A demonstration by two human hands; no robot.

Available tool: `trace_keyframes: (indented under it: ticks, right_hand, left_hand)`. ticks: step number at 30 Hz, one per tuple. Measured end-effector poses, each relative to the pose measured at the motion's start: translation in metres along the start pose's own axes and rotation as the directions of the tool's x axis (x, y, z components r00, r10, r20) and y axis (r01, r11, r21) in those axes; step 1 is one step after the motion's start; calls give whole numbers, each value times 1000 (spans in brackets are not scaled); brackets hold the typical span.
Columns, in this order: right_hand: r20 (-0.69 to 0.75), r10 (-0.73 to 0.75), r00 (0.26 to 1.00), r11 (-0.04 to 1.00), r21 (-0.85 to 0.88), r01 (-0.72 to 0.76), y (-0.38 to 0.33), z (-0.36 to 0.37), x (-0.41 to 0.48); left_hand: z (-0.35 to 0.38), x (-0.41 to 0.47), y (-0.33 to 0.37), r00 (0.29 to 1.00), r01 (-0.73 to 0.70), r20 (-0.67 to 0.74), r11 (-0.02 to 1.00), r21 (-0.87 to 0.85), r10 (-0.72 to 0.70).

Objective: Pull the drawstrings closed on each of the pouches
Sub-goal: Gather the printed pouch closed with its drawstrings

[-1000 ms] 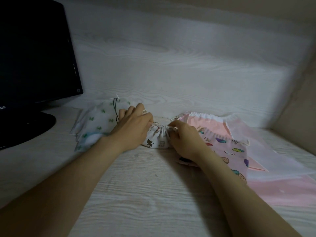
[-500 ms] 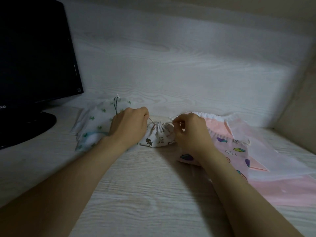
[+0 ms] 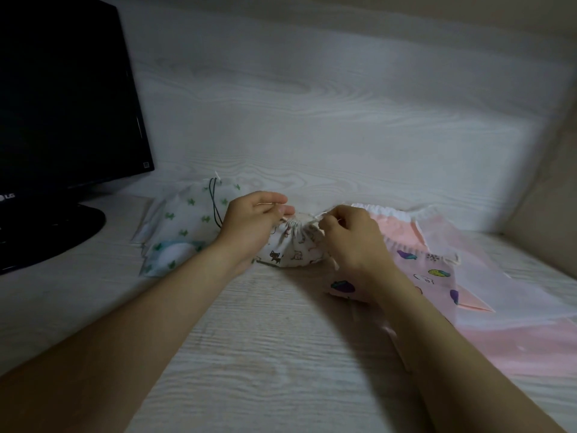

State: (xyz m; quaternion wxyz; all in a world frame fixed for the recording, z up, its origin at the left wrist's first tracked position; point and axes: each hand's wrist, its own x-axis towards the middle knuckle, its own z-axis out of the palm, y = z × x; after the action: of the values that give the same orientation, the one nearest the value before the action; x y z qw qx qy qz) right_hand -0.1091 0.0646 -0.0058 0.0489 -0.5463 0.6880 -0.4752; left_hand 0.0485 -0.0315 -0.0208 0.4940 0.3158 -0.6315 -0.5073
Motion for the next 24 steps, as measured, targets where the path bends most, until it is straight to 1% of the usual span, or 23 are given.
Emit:
trace_keyframes:
  ticks: [2, 4, 5, 7, 10, 13, 17, 19, 22, 24]
  right_hand:
    - [3, 0, 1000, 1000, 13, 0, 0, 1, 1]
    - [5, -17, 1000, 1000, 20, 17, 1, 3, 2]
    - [4, -29, 1000, 999, 19, 29, 2, 5, 2]
    - [7, -36, 999, 999, 24, 36, 4, 6, 3]
    - [36, -45, 998, 999, 14, 44, 3, 5, 4]
    - [17, -56, 998, 998, 13, 56, 2, 4, 6]
    - [30, -52, 998, 998, 30, 51, 2, 7, 5]
    - [35, -55, 998, 998, 22, 54, 2, 8, 4]
    - [1, -100, 995, 994, -41, 100, 7, 4, 5]
    - [35, -137, 990, 985, -97, 140, 10, 2, 4]
  left_hand:
    - [-1, 3, 0, 996, 89, 6, 983, -159, -89]
    - [-2, 4, 0, 991, 132, 6, 964, -229, -134]
    - [-2, 4, -1, 990, 138, 1, 965, -221, -141]
    - [-2, 6, -5, 990, 133, -29, 979, -153, -139]
    - [-1, 9, -7, 982, 139, -118, 987, -83, -149]
    - [1, 12, -7, 972, 140, -181, 987, -78, -152]
    - [6, 10, -10, 967, 136, -209, 988, -74, -148]
    - [7, 8, -11, 969, 144, -189, 985, -99, -160]
    - [8, 6, -8, 984, 142, -87, 981, -130, -154]
    - [7, 5, -5, 990, 116, -54, 977, -177, -127]
